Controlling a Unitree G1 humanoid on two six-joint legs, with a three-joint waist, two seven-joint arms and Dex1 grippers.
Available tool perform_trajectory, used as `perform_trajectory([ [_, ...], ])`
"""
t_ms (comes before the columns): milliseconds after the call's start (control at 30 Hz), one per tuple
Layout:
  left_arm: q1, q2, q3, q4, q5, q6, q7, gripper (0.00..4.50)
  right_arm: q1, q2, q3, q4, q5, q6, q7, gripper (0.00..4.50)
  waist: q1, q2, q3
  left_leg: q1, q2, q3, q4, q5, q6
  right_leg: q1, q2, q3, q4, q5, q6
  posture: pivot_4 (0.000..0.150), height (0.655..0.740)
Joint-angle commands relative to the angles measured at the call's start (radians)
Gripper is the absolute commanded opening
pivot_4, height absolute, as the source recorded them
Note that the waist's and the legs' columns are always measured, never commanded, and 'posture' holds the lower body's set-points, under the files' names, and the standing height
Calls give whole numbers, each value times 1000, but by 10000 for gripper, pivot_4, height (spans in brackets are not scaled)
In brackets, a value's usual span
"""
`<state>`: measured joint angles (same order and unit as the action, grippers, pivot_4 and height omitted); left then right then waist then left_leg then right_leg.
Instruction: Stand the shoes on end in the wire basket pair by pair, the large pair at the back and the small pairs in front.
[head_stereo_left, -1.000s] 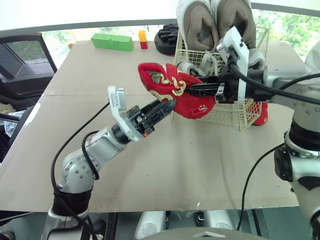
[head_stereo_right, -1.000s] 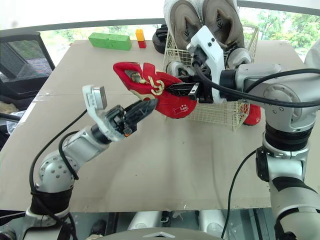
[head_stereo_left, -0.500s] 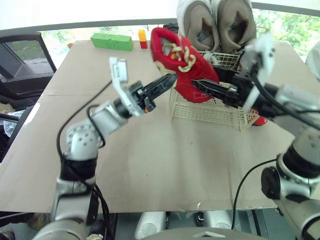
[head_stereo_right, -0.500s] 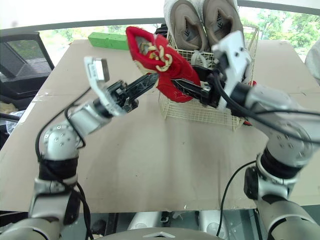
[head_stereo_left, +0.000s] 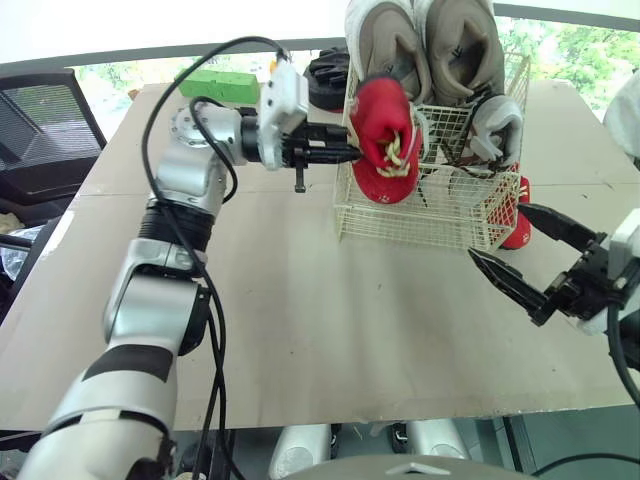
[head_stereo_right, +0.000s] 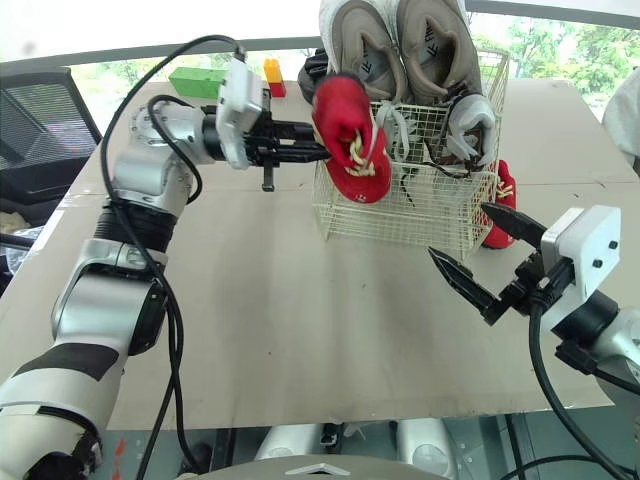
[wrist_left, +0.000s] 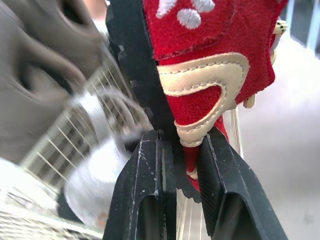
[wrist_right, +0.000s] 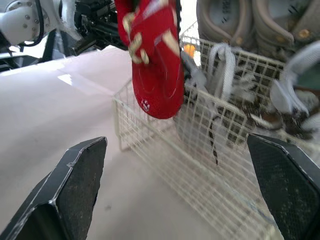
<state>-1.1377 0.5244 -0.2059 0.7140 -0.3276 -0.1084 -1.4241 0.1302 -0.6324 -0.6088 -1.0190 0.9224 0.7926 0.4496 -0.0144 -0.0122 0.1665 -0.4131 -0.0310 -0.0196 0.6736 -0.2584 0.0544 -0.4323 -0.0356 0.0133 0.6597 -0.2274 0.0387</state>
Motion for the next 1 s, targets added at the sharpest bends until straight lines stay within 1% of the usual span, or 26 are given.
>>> perform_trajectory([
  [33,-33,-28,7,59,48,-85,-32,3743,15,-24,17,-28,8,-94,-69,43000,0,0,0,0,0,0,0,0,0,0,0,0,0,0,0,1500,7400],
  [133,-43,-43,2,144,107,-158,-61,3743,48,-66,37,-28,4,-140,-90,43000,2,-1,1,-1,0,-1,2,0,0,0,0,0,0,0,0,1500,7400],
  [167,-47,-41,5,165,119,-176,-79,13438,64,-83,32,-28,16,-153,-86,43731,2,-1,1,-1,0,-1,2,0,0,0,0,0,0,0,0,1500,7400],
  [200,-51,-40,9,179,126,-187,-92,13510,79,-96,28,-28,26,-166,-84,43731,3,-1,1,-1,0,-1,2,0,0,0,0,0,0,0,0,1500,7400],
  [267,-59,-39,33,185,122,-198,-99,24174,109,-116,8,-28,44,-177,-84,43731,3,-2,0,-1,0,-1,3,0,1,0,0,0,1,0,1,1500,7400],
  [333,-55,-35,57,166,109,-186,-99,31839,129,-126,-12,-24,60,-173,-81,43731,2,-2,0,-1,0,-1,4,-1,1,1,0,0,1,0,1,1500,7400],
  [367,-47,-26,68,142,96,-158,-113,36985,134,-132,-16,-14,62,-170,-79,43731,2,-2,0,-1,0,-1,4,-1,1,1,0,0,2,0,1,1500,7400],
  [400,-39,-22,80,118,83,-130,-121,43179,140,-139,-21,-3,61,-170,-73,43731,2,-2,0,-1,0,-1,5,-1,1,1,0,0,2,0,1,1500,7400],
  [433,-34,-16,102,92,64,-85,-112,44291,143,-150,-22,12,57,-164,-70,43731,2,-2,0,-1,0,-1,6,-1,2,1,0,0,2,0,1,1500,7400],
  [533,-13,12,163,3,9,68,-79,44291,129,-185,-20,89,52,-111,-102,43731,0,-2,1,-1,1,-3,9,-2,3,3,0,-1,2,0,1,1500,7400],
  [667,111,70,236,-264,-125,348,-47,44291,56,-247,-8,246,73,-22,-131,43731,0,-2,1,-1,1,-2,10,-2,3,3,-1,0,2,0,1,1500,7400],
  [767,225,92,293,-506,-254,547,28,44291,-37,-304,26,391,58,45,-141,43731,3,-2,1,-1,1,-3,10,-2,3,4,-4,-1,2,0,1,1500,7400],
  [867,370,116,342,-808,-459,806,143,44291,-204,-366,102,560,-13,126,-211,43731,5,-2,1,-2,2,-4,10,-2,2,3,-5,-2,2,0,0,1500,7400],
  [933,456,120,358,-952,-542,889,211,44291,-311,-385,145,660,-32,187,-237,43731,4,-2,1,-1,2,-3,11,-1,2,3,-6,-1,2,0,0,1500,7400],
  [1000,542,119,364,-1069,-590,930,273,44291,-418,-404,210,745,-64,251,-255,43731,3,-1,1,-1,1,-3,11,-1,2,3,-6,-1,2,0,0,1500,7400],
])
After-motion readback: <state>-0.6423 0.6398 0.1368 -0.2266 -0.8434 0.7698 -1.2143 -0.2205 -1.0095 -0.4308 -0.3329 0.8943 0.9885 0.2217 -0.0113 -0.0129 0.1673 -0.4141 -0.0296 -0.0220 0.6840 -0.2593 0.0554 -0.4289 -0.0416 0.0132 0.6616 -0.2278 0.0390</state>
